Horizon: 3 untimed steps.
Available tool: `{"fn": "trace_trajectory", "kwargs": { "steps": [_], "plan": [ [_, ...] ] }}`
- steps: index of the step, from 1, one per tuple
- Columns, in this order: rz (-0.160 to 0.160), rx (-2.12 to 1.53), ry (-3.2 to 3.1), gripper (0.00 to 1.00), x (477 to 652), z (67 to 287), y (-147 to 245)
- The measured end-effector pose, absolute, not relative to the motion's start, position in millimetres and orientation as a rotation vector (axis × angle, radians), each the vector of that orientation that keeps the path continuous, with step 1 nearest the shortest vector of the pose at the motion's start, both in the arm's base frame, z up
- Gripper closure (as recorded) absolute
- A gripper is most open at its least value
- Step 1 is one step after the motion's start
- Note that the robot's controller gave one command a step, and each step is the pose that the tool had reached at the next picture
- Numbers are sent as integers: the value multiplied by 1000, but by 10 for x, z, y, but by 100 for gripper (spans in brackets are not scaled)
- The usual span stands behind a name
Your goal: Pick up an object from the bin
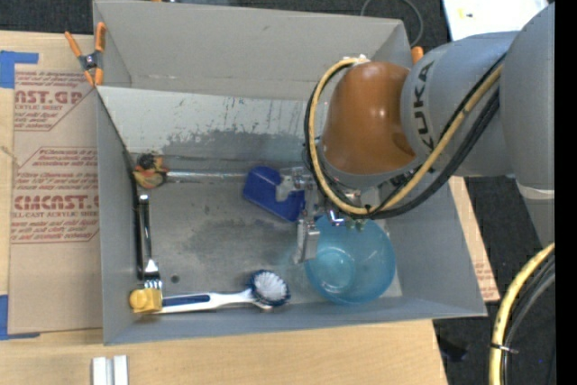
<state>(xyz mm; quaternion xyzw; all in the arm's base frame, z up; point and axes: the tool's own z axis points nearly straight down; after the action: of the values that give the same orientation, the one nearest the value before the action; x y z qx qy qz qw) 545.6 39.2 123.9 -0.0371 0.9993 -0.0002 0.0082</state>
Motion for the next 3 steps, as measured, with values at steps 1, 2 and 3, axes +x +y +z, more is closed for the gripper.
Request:
{"fn": "trace_trajectory", "kwargs": {
  "steps": [1, 2, 3],
  "plan": [
    [2, -41, 3124, 100, 5320, 1513, 427],
    [2, -42, 3124, 100, 5318, 1505, 426],
    [5, 50, 3119, 100, 5372, 1108, 304]
  ]
}}
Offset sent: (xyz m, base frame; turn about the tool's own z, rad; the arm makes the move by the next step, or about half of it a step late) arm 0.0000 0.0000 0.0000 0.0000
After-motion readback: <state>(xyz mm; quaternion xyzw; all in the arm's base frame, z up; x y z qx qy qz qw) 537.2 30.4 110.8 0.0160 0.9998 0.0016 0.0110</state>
